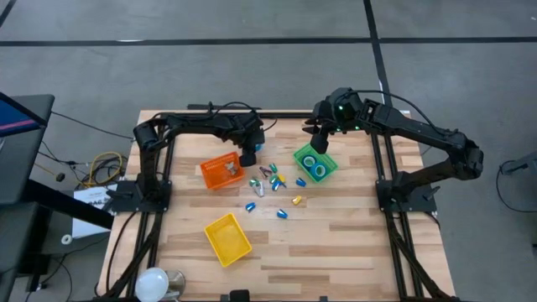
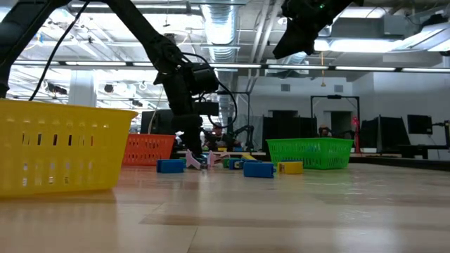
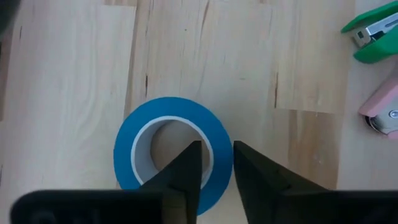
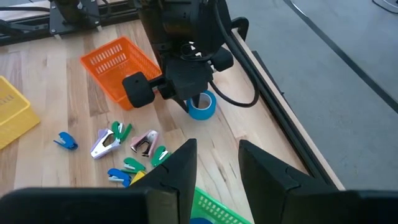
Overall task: Pick and place Stapler, Stapler remover, tape
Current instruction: Put the blue tape into the green basket
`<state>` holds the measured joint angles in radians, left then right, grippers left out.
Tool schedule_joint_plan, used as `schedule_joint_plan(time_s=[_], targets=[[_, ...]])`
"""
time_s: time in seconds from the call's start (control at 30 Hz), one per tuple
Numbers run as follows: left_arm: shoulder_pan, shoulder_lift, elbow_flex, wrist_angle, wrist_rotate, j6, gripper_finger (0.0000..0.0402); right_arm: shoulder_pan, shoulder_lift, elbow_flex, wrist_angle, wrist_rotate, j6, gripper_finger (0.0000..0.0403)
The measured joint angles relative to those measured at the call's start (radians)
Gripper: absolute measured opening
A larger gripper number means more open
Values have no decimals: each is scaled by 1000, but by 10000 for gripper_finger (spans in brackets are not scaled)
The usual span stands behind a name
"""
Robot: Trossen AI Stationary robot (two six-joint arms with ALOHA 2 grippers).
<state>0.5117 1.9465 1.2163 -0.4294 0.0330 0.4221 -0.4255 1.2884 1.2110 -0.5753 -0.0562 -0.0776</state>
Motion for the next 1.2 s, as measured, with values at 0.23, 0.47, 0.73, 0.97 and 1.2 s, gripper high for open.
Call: schedule_joint_plan(time_s=[0.23,0.47,0.73,0.97,1.2], targets=[[0,0,0,0,1,0,56,0,0,0,0,0,0,111],[0,-10,-2,1,0,0,52,0,0,0,0,0,0,111],[0,-114,-2,5,-4,0,49,0,0,0,3,0,0,111],[0,-279,-2,22,33,-4,48,0,0,0,30,0,0,111],[0,-431,-1,77,110,-12,48,1,0,0,111,-4,0,111]])
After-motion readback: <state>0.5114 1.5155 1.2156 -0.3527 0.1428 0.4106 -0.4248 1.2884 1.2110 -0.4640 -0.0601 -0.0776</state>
